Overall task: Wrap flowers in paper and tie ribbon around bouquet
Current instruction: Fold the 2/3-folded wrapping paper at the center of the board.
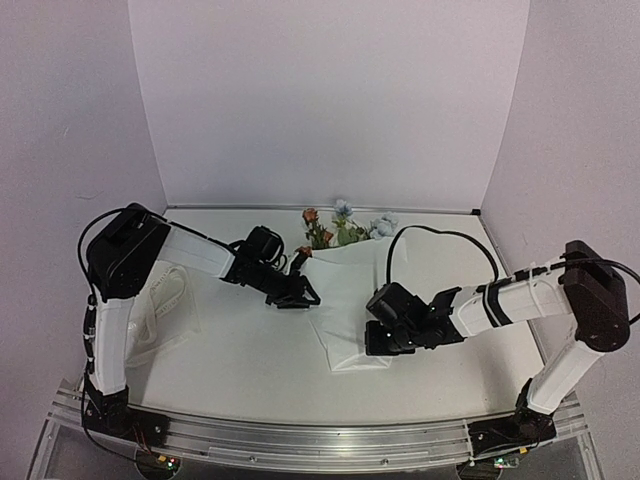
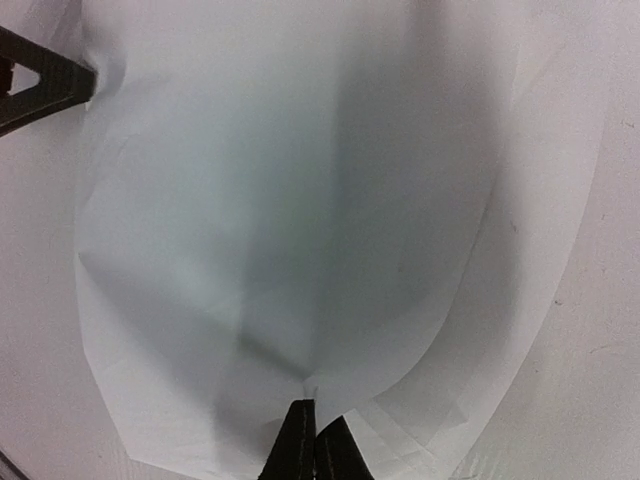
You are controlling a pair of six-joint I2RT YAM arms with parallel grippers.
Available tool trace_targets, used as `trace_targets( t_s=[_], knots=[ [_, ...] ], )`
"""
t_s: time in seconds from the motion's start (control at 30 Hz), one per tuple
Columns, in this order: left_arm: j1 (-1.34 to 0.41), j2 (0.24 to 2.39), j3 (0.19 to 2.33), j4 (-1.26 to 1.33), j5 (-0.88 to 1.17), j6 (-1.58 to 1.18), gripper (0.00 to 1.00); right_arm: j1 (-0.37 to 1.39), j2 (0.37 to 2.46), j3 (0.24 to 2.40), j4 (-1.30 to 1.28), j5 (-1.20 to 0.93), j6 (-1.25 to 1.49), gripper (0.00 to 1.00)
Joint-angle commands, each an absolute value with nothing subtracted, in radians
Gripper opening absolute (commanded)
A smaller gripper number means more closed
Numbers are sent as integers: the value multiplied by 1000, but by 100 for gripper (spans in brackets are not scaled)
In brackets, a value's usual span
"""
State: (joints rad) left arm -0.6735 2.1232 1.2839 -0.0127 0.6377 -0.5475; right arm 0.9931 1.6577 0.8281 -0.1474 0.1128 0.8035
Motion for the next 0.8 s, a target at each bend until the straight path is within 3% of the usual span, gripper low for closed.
trace_targets(
  t_s=[0.0, 0.3, 0.5, 0.77],
  knots=[
    [-676, 1946, 1243, -92, 628, -467, 43, 998, 1655, 817, -141, 181, 798, 6],
    [-834, 1938, 1185, -52, 744, -466, 25, 988, 1660, 766, -20, 155, 852, 13],
    [-872, 2022, 1193, 19, 827, -492, 23, 976, 1682, 735, 70, 128, 882, 16],
    [-879, 2107, 1189, -46, 780, -505, 20, 968, 1659, 720, 102, 130, 893, 17]
  ],
)
